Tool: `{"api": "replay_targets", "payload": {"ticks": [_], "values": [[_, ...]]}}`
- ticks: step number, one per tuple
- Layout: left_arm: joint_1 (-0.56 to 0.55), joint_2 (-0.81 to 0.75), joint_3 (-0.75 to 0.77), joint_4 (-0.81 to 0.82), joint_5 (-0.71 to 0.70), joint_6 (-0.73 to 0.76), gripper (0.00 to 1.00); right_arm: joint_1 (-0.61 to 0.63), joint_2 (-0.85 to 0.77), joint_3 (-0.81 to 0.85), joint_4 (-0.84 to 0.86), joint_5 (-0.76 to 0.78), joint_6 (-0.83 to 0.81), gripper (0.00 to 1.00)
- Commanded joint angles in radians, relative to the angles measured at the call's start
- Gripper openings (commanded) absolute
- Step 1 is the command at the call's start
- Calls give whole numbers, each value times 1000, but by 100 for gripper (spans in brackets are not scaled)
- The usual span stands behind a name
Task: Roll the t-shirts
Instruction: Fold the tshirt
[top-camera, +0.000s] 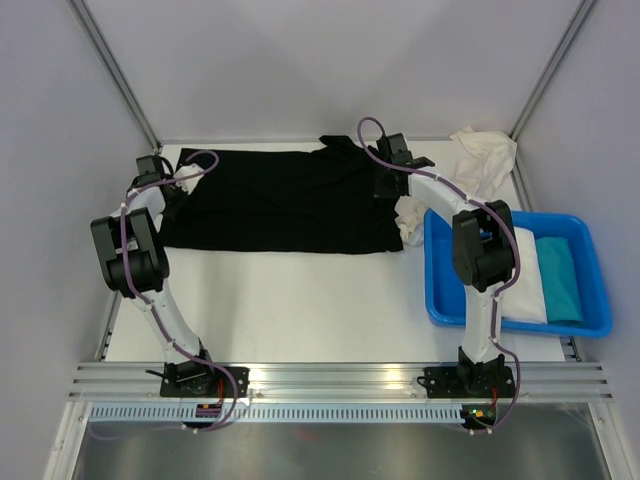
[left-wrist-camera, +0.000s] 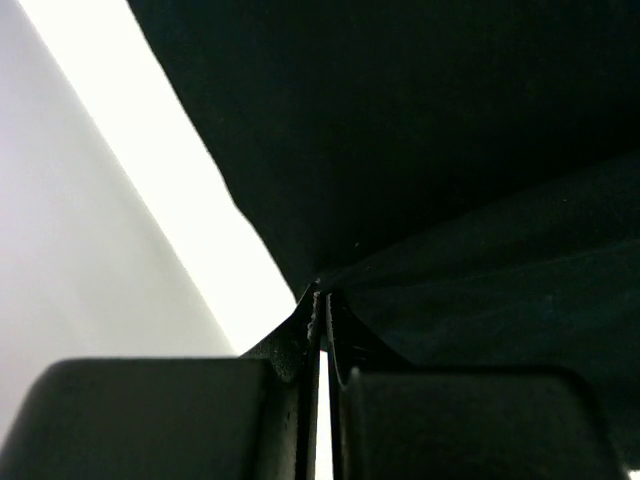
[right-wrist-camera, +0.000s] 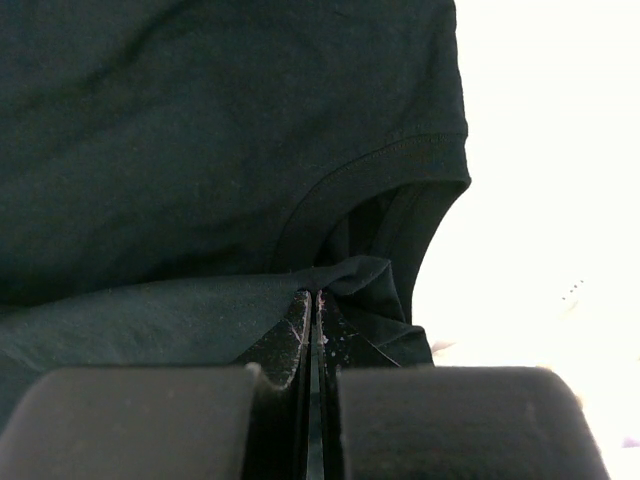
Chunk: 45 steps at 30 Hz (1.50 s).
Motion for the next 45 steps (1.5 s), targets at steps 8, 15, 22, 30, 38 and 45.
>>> {"api": "replay_targets", "payload": {"ticks": [8, 15, 22, 30, 38, 45], "values": [[-13, 20, 6, 228, -111, -144, 35, -10, 60, 83, 9, 15, -17, 12], [-14, 43, 96, 253, -265, -264, 54, -10, 68, 186, -81, 130, -60, 50], [-13, -183, -123, 41, -146, -205, 54, -10, -145, 33, -196, 111, -74, 45], [7, -228, -389, 41, -206, 191, 56, -5, -230, -231, -210, -55, -95, 48], [9, -214, -385, 73, -154, 292, 58, -5, -239, -343, -143, -72, -74, 48], [10, -181, -415, 110, -161, 310, 51, -5, -213, -362, -81, -92, -74, 45]]}}
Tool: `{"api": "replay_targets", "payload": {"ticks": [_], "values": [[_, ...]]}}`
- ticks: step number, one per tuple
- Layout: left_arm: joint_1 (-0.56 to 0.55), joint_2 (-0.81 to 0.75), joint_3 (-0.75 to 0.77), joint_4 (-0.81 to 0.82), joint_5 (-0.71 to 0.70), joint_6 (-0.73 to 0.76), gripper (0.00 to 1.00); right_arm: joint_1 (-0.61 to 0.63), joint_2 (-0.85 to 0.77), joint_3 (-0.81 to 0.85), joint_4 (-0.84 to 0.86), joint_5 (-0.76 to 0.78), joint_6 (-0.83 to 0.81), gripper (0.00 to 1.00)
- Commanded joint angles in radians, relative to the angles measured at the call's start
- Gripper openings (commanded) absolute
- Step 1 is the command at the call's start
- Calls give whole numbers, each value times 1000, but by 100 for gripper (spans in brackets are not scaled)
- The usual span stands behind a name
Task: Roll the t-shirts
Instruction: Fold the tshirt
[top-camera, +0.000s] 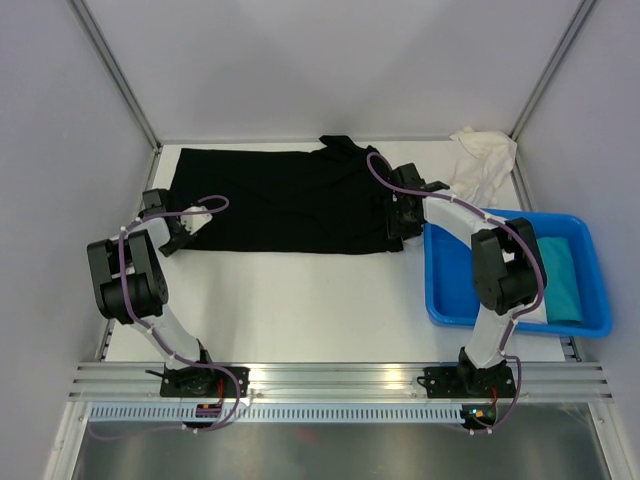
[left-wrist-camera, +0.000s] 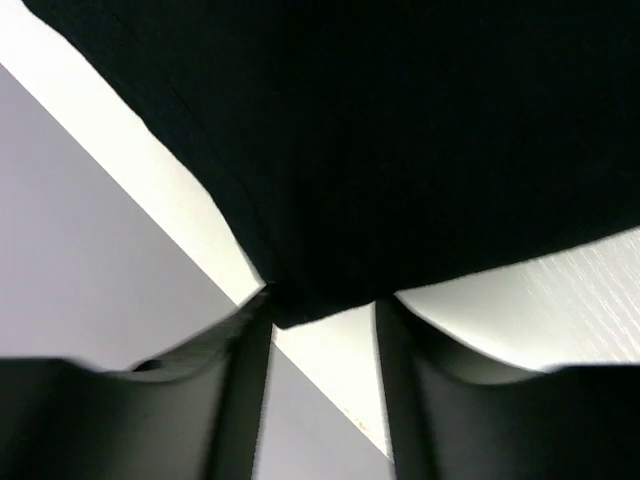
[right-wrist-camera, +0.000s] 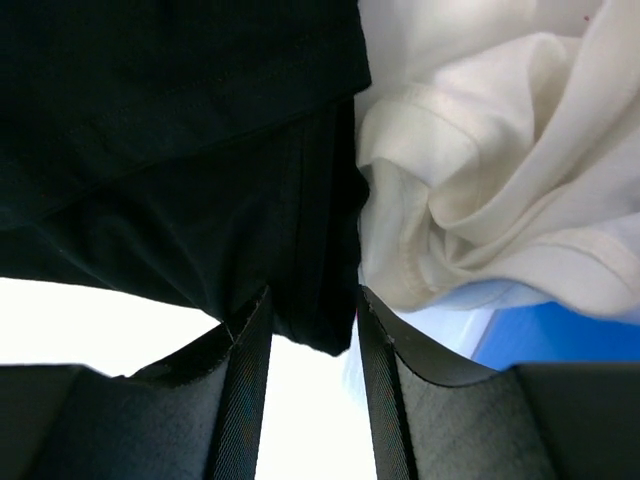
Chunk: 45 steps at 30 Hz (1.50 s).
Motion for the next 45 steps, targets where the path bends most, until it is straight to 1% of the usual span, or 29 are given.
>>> {"api": "replay_targets", "payload": {"ticks": [1, 3, 4, 5, 6, 7, 8, 10, 11, 12, 14, 17, 19, 21, 24, 27, 30, 34, 39, 45], "values": [[4, 47, -2, 28, 20, 39, 45, -1, 19, -1, 57, -23, 7, 45], [7, 48, 3, 35, 21, 25, 39, 0, 29, -5, 68, -16, 10, 44], [7, 47, 3, 37, 23, 25, 32, 0, 29, -13, 71, -14, 13, 44], [6, 44, 3, 38, 24, 25, 27, 0, 32, -14, 74, -11, 12, 44], [7, 42, 2, 47, 24, 22, 21, -1, 32, -17, 73, -14, 13, 44], [7, 42, 2, 57, 18, 23, 6, -1, 32, -25, 70, -13, 13, 43], [9, 42, -1, 70, 15, 20, 3, -1, 30, -31, 76, -13, 12, 42], [17, 47, -1, 103, 4, 19, 2, -1, 32, -47, 84, -13, 10, 27], [26, 48, -1, 113, 0, 16, 2, -1, 33, -50, 91, -13, 15, 17], [33, 51, 2, 129, -9, 17, 2, -4, 33, -53, 94, -8, 19, 0], [67, 61, 15, 161, -16, 11, 2, -12, 18, -62, 93, 0, 32, 0], [110, 53, 29, 161, -7, 20, 2, -26, -19, -68, 73, 15, 29, 0], [119, 44, 17, 161, 3, 39, 2, -30, -36, -65, 47, 18, 12, 0], [123, 22, -9, 158, 24, 43, 2, -30, -45, -79, 47, -15, 7, 0], [123, -11, -47, 150, 62, 54, 2, -26, -46, -103, 54, -120, 12, 0], [124, -39, -72, 120, 52, 65, 2, -4, -56, -123, 19, -128, 4, 0], [149, -91, -110, 86, 58, 120, 2, 2, -117, -172, -28, -117, 4, 0], [208, -153, -161, 38, 52, 196, 2, 11, -180, -226, -84, -112, 1, 1], [259, -222, -216, 6, 58, 275, 2, 59, -241, -303, -127, -111, 10, 0], [342, -315, -270, -58, 89, 382, 2, 74, -391, -392, -188, -131, 36, 0]]}}
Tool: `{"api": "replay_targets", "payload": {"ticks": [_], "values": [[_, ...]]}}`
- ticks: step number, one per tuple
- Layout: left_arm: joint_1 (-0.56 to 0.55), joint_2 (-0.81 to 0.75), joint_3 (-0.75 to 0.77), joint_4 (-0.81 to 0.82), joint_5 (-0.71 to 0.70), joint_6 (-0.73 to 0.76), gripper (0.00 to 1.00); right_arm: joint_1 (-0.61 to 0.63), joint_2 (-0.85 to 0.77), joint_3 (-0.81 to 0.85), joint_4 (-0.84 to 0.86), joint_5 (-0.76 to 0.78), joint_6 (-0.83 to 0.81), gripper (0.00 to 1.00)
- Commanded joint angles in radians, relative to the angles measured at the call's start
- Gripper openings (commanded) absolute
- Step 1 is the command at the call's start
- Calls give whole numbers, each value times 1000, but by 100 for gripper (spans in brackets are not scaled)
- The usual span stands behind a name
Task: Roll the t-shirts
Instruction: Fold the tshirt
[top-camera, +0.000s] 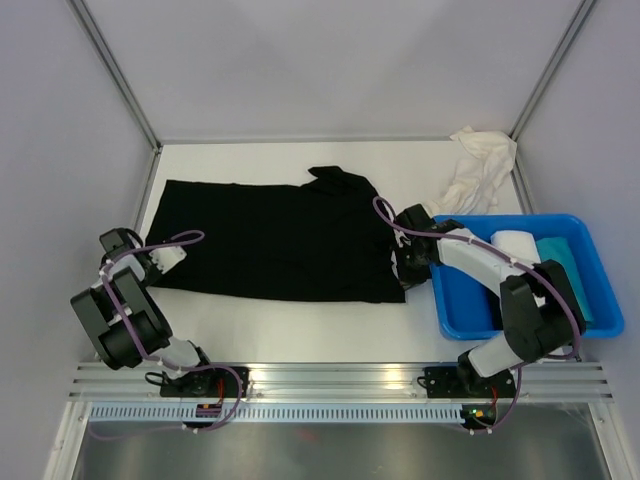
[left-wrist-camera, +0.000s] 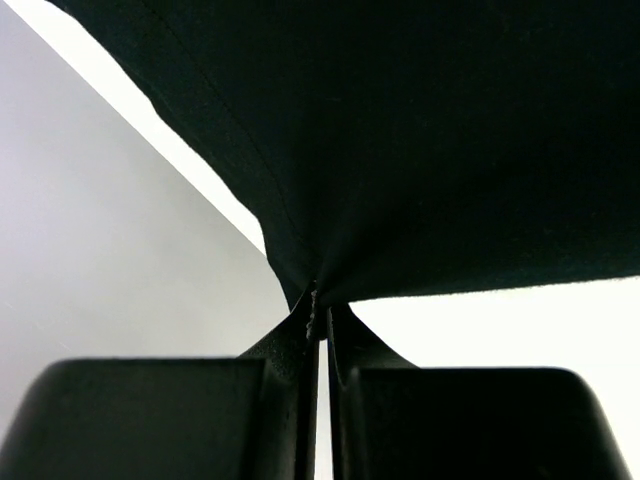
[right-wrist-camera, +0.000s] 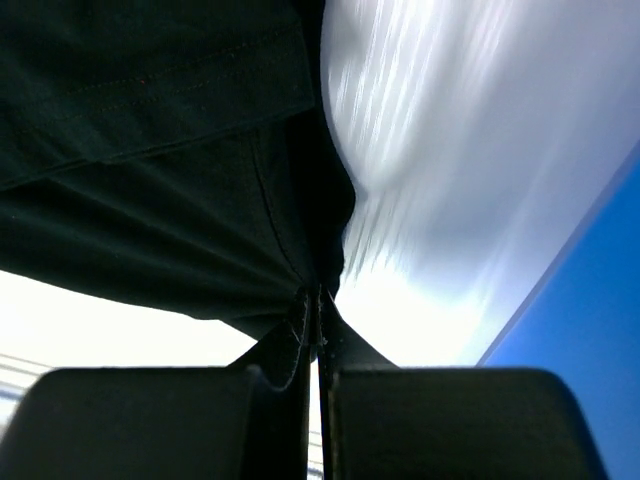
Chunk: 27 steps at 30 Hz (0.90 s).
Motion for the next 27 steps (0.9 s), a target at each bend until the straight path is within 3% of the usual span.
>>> {"api": "replay_targets", "payload": {"ticks": [1, 7, 10, 11, 12, 15, 23, 27], "values": [[63, -65, -20, -34, 6, 132, 2, 9, -119, -42, -104, 17, 21, 0], [114, -114, -32, -97, 15, 171, 2, 58, -200, -125, -102, -22, 72, 0], [115, -122, -38, -157, 47, 188, 26, 70, -211, -157, -73, -43, 79, 4], [115, -125, -43, -172, 53, 199, 42, 70, -202, -152, -73, -44, 79, 11], [115, -136, -54, -174, 56, 205, 46, 70, -199, -146, -71, -47, 82, 26], [115, -183, -63, -177, 101, 205, 56, 70, -211, -119, -68, -53, 90, 40], [86, -352, -52, -270, 283, 158, 60, 70, -229, -19, -71, -32, 85, 43], [82, -346, 9, -345, 296, 135, 59, 70, -219, 1, -61, -10, 82, 37]]}}
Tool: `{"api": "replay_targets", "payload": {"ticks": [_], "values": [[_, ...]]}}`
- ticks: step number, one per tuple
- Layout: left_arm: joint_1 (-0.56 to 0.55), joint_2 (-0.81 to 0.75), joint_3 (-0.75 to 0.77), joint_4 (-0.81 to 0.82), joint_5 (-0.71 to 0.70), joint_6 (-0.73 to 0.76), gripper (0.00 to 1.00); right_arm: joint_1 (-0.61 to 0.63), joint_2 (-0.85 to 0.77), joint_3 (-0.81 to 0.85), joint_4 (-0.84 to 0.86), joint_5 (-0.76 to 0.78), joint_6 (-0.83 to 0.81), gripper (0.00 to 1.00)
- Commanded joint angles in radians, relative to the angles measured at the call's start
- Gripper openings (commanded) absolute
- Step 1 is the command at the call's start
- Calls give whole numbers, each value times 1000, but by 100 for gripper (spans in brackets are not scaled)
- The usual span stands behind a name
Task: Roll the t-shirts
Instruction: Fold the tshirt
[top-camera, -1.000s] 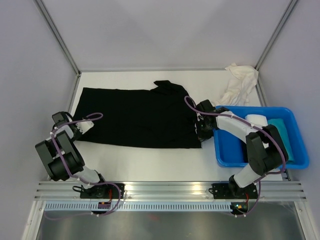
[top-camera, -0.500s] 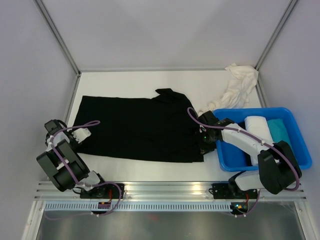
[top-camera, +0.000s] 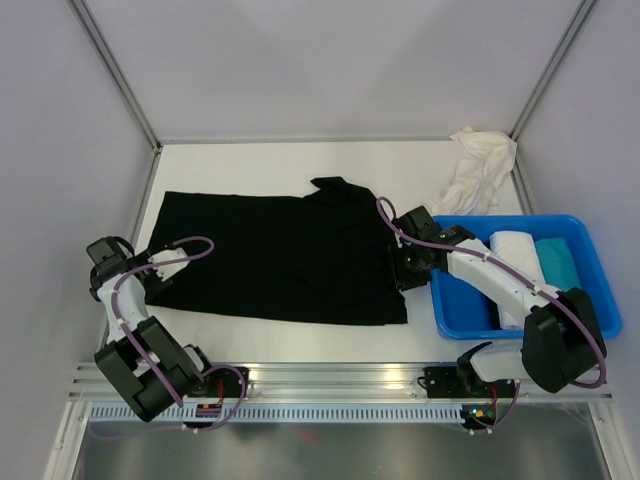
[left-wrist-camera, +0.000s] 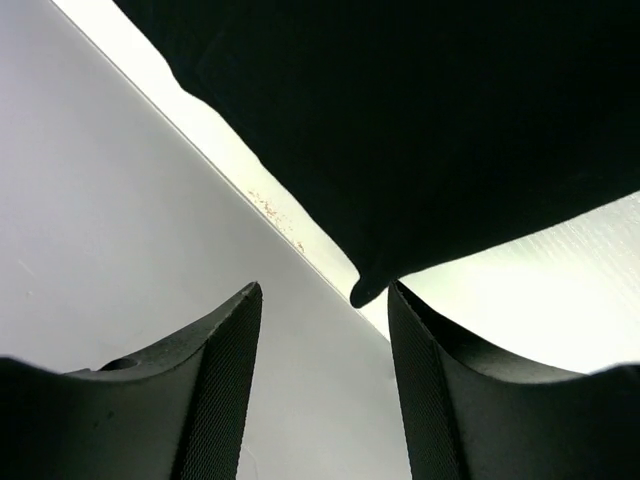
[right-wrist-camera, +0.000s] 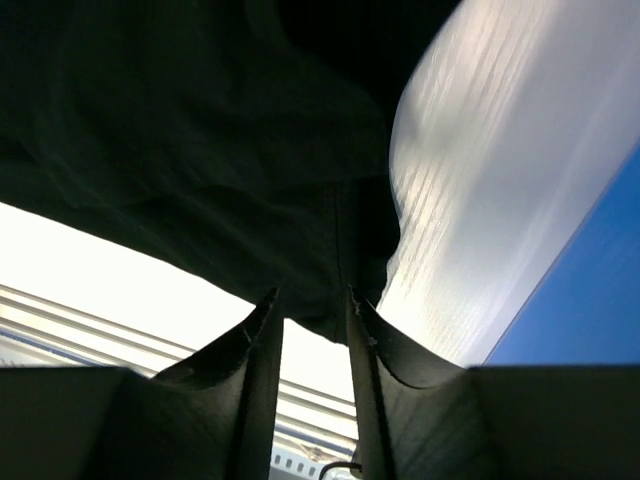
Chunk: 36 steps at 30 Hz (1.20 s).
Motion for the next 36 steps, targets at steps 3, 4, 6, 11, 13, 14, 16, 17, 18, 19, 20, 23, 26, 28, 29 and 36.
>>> {"api": "replay_targets", "payload": {"ticks": [3, 4, 6, 11, 13, 14, 16, 17, 18, 19, 20, 23, 26, 28, 29, 36], "values": [[-4, 58, 119, -79, 81, -105, 57, -1, -24, 38, 25, 24, 8, 35], [-7, 80, 142, -82, 88, -146, 56, 0, -22, 41, 29, 21, 4, 35], [-32, 129, 203, -99, 94, -267, 52, 0, -15, 49, 40, 19, 3, 36], [-368, -27, 78, -128, 162, -364, 50, -1, 51, 100, 71, 51, -8, 37], [-560, -95, 70, -123, 197, -541, 50, -3, 93, 118, 89, 48, -9, 36], [-762, -103, 75, -73, 197, -606, 50, -3, 104, 121, 114, 41, -8, 36], [-924, -55, 128, -50, 176, -727, 49, -14, 145, 132, 135, 25, -17, 36], [-1051, -22, 151, -40, 162, -758, 49, -24, 160, 138, 135, 25, -23, 36], [-1113, 42, 173, -30, 113, -795, 48, -31, 189, 150, 135, 25, -32, 36], [-1174, 67, 193, -28, 92, -791, 48, -35, 202, 158, 129, 24, -43, 36], [-1287, 87, 225, -31, 70, -782, 48, -44, 212, 166, 126, 24, -46, 36], [-1450, 126, 254, -68, 8, -705, 48, -46, 239, 196, 118, 31, -60, 38], [-1517, 99, 251, -106, 41, -572, 48, -49, 252, 199, 137, 33, -49, 40], [-1524, 40, 227, -77, 210, -423, 51, -49, 252, 187, 160, 34, -39, 40], [-1524, 23, 202, -39, 273, -388, 52, -54, 252, 183, 170, 36, -28, 40], [-1570, 192, 128, 111, 377, -292, 54, -103, 277, 222, 109, 37, -80, 41]]}}
